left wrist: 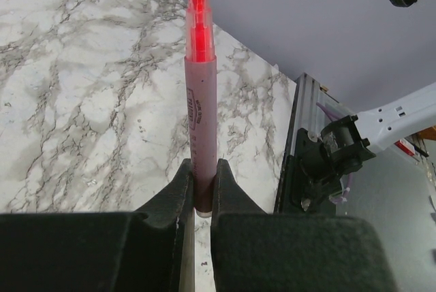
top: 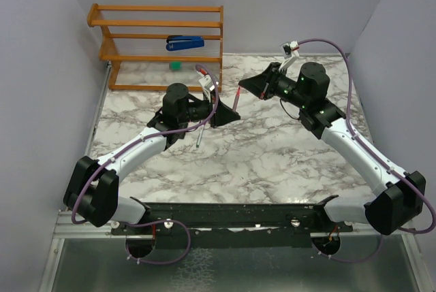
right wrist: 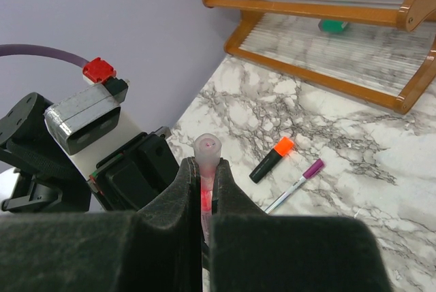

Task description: Insert the pens into the pen caps

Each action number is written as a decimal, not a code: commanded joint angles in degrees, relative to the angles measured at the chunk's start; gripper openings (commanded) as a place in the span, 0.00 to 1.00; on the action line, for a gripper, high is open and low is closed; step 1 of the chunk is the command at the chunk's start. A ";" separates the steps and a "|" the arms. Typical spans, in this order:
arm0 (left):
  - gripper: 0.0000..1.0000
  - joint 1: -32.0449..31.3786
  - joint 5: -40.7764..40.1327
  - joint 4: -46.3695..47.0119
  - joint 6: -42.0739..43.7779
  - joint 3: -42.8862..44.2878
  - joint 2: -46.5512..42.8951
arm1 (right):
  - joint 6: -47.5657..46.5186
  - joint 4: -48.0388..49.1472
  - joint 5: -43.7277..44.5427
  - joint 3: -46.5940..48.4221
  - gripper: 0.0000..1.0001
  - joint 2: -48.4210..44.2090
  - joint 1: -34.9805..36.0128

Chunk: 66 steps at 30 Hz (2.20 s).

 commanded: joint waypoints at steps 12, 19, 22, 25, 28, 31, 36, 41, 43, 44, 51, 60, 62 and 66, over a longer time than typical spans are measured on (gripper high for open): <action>0.00 1.91 1.78 1.69 0.94 0.64 0.77 | -2.98 -7.94 -4.05 1.05 0.00 0.23 0.76; 0.00 3.35 3.54 1.69 1.04 2.63 2.09 | -3.98 -10.64 -4.76 0.25 0.00 -0.05 1.84; 0.00 3.49 3.76 1.69 1.02 3.43 2.65 | -4.05 -10.91 -4.59 0.08 0.00 0.08 2.39; 0.00 3.49 4.09 1.69 1.11 4.43 3.17 | -4.21 -11.00 -4.26 -0.16 0.00 0.12 3.34; 0.00 3.58 4.69 1.60 1.11 5.74 3.91 | -4.34 -11.07 -3.42 -0.48 0.00 0.28 4.02; 0.00 3.58 5.65 1.36 1.11 6.94 4.77 | -4.49 -10.97 -2.66 -0.98 0.00 0.03 4.05; 0.00 3.87 5.36 0.55 2.24 8.02 4.91 | -5.17 -12.08 -2.76 -1.22 0.00 0.19 4.49; 0.00 5.02 4.22 -0.13 3.36 10.97 5.27 | -5.02 -12.41 -2.15 -2.88 0.00 -0.17 6.10; 0.00 5.51 3.73 -0.31 3.60 12.40 5.59 | -5.13 -12.73 -1.50 -3.45 0.00 -0.20 6.97; 0.00 5.66 3.50 -0.33 3.76 13.00 5.73 | -5.25 -12.62 -1.15 -3.78 0.00 -0.30 7.60; 0.00 6.61 2.55 -0.80 4.99 17.91 6.43 | -4.64 -12.42 -0.42 -7.09 0.00 0.03 10.74; 0.00 7.48 0.91 -9.23 11.65 25.41 6.80 | -3.64 -13.08 -0.55 -10.81 0.00 -0.39 13.24; 0.00 7.82 0.90 -10.72 12.93 26.70 6.89 | -3.79 -13.60 -0.98 -11.44 0.00 -0.26 13.69; 0.00 8.53 1.37 -12.78 14.62 29.09 7.22 | -4.50 -15.07 -2.32 -12.20 0.00 0.47 14.38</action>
